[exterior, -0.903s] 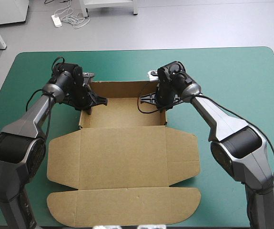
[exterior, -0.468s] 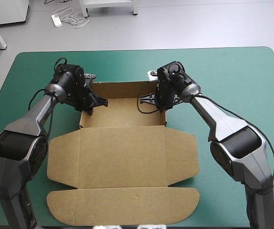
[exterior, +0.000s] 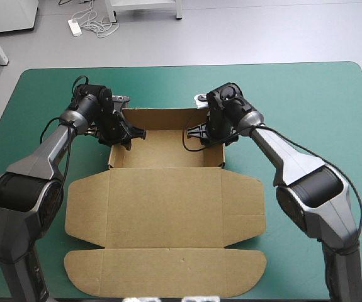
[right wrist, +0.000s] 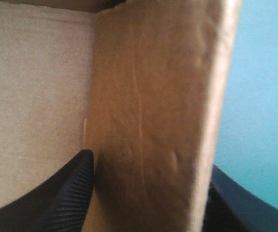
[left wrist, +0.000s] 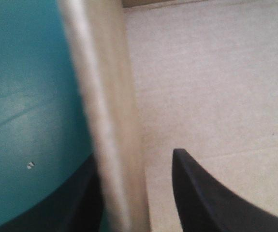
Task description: Fold the box
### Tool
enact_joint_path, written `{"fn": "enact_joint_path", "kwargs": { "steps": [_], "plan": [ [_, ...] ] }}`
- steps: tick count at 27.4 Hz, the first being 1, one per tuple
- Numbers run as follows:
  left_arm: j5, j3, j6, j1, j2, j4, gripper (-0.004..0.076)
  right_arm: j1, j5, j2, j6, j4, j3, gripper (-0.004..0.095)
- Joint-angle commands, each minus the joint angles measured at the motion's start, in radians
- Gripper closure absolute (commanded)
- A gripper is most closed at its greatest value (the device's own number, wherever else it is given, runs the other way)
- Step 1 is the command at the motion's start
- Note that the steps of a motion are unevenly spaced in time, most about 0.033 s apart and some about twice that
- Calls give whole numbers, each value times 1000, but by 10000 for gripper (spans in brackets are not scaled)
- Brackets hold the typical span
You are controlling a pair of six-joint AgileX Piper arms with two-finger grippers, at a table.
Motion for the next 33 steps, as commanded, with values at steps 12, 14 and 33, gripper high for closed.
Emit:
{"fn": "enact_joint_path", "kwargs": {
  "steps": [12,14,33],
  "plan": [
    [118,-226,22,-11,-92,17,401,-6,26,-184,-18,-80,-31,340],
    [118,-252,22,-11,-102,17,401,-6,26,-201,-20,-80,-31,340],
    [27,186,99,-11,-814,145,731,-6,26,-302,-96,-3,-28,341]
  ]
}}
